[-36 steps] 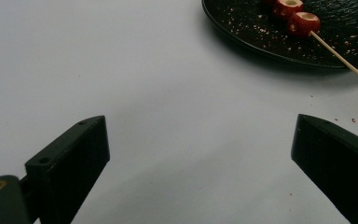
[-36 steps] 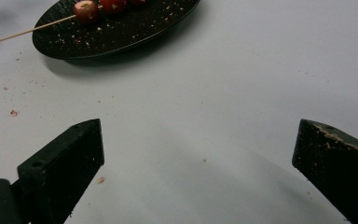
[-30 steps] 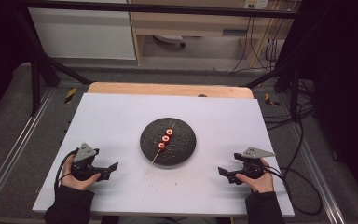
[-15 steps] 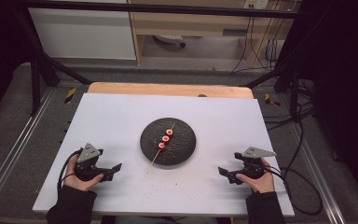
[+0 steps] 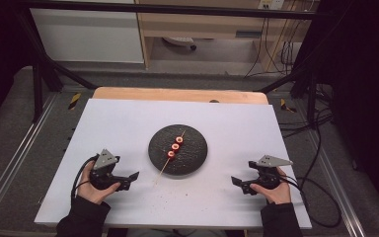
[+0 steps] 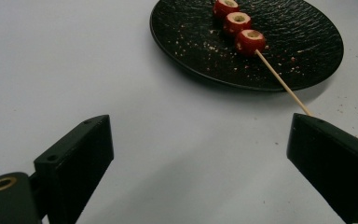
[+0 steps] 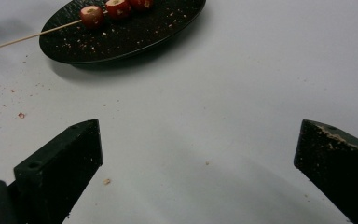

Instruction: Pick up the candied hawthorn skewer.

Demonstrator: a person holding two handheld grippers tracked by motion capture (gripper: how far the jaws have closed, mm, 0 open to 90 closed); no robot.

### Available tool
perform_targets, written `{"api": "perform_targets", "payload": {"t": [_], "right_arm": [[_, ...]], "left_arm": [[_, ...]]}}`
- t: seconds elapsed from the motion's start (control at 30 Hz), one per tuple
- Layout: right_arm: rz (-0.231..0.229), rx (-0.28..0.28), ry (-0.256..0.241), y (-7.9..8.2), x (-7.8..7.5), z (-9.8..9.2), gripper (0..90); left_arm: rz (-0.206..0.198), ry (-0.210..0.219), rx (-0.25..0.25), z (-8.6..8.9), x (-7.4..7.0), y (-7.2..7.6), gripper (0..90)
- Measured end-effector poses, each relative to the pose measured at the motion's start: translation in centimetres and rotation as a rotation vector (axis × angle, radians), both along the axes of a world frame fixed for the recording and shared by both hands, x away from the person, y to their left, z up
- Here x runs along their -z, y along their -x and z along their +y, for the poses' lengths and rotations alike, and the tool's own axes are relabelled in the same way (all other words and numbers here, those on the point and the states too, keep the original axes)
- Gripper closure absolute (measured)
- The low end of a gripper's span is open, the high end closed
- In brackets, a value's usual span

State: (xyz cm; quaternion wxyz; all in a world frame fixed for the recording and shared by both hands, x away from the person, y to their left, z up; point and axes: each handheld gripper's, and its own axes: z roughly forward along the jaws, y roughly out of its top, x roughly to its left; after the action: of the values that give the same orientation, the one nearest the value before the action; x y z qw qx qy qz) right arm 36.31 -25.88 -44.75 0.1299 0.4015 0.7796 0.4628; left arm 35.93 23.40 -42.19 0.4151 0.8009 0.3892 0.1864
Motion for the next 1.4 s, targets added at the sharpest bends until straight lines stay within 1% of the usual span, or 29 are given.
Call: {"api": "perform_targets", "payload": {"t": [0.1, 0.13, 0.17, 0.3, 0.47, 0.57, 0.6, 0.63, 0.67, 0.7, 0.73, 0.77, 0.87, 0.9, 0.93, 0.97, 1.0, 1.03, 1.07, 1.1, 1.13, 1.2, 1.4], "right_arm": [[0.004, 0.001, 0.001, 0.0, 0.0, 0.1, 1.7], [0.000, -0.001, 0.002, 0.0, 0.1, 0.1, 1.7], [0.002, -0.002, 0.002, 0.0, 0.0, 0.1, 1.6], [0.003, 0.000, 0.004, 0.0, 0.1, 0.1, 1.7], [0.003, 0.000, 0.003, 0.0, 0.0, 0.1, 1.7], [0.006, 0.001, 0.006, 0.0, 0.0, 0.2, 1.7], [0.006, 0.001, 0.006, 0.0, 0.0, 0.2, 1.7], [0.005, -0.001, 0.006, 0.0, 0.1, 0.2, 1.7], [0.005, -0.001, 0.006, 0.0, 0.1, 0.2, 1.7], [0.007, 0.001, 0.004, 0.0, 0.0, 0.2, 1.7], [0.007, 0.001, 0.004, 0.0, 0.0, 0.2, 1.7], [0.005, 0.000, 0.005, 0.0, 0.0, 0.2, 1.8], [0.005, 0.000, 0.003, 0.0, 0.0, 0.2, 1.8], [0.005, 0.000, 0.003, 0.0, 0.0, 0.2, 1.8], [0.006, 0.001, 0.003, 0.0, 0.0, 0.2, 1.8], [0.006, 0.001, 0.002, 0.0, 0.0, 0.2, 1.8], [0.006, 0.001, 0.002, 0.0, 0.0, 0.2, 1.8], [0.005, -0.001, 0.002, 0.0, 0.0, 0.2, 1.8], [0.005, -0.001, 0.002, 0.0, 0.0, 0.2, 1.8], [0.004, 0.000, 0.001, 0.0, 0.0, 0.2, 1.8], [0.004, 0.000, 0.001, 0.0, 0.0, 0.2, 1.8], [0.003, -0.001, 0.000, 0.0, 0.0, 0.1, 1.8], [0.004, -0.001, 0.000, 0.0, 0.0, 0.2, 1.9]], "left_arm": [[0.009, 0.001, 0.009, -1.0, -0.2, -0.2, 8.0], [0.019, -0.004, 0.015, -1.7, -0.3, -0.4, 8.3], [0.019, -0.004, 0.015, -1.7, -0.3, -0.4, 8.7], [0.036, -0.027, 0.026, -3.2, -0.5, -1.0, 10.7], [0.052, -0.041, 0.047, -4.9, -0.8, -1.4, 18.8], [0.062, -0.053, 0.050, -6.0, -1.0, -1.7, 23.9], [0.066, -0.054, 0.046, -6.4, -1.0, -1.8, 23.9], [0.071, -0.059, 0.048, -6.7, -1.0, -2.0, 27.4], [0.074, -0.059, 0.046, -7.1, -1.0, -2.1, 27.4], [0.072, -0.068, 0.045, -7.5, -1.0, -2.2, 33.0], [0.072, -0.077, 0.045, -7.8, -1.0, -2.4, 33.0], [0.081, -0.081, 0.043, -8.2, -0.9, -2.5, 37.5], [0.106, -0.101, 0.041, -9.4, -0.7, -3.1, 44.1], [0.113, -0.108, 0.039, -9.7, -0.5, -3.2, 44.1], [0.118, -0.114, 0.036, -10.0, -0.4, -3.4, 46.0], [0.121, -0.122, 0.034, -10.3, -0.3, -3.6, 52.0], [0.125, -0.125, 0.029, -10.6, -0.2, -3.7, 52.0], [0.129, -0.127, 0.024, -10.8, -0.1, -3.9, 57.3], [0.135, -0.130, 0.019, -11.0, 0.0, -4.0, 57.3], [0.141, -0.134, 0.015, -11.1, 0.1, -4.1, 62.8], [0.144, -0.140, 0.010, -11.3, 0.2, -4.1, 62.8], [0.146, -0.149, 0.000, -11.5, 0.4, -4.3, 66.4], [0.147, -0.171, -0.003, -12.0, 0.6, -4.3, 74.5]]}}
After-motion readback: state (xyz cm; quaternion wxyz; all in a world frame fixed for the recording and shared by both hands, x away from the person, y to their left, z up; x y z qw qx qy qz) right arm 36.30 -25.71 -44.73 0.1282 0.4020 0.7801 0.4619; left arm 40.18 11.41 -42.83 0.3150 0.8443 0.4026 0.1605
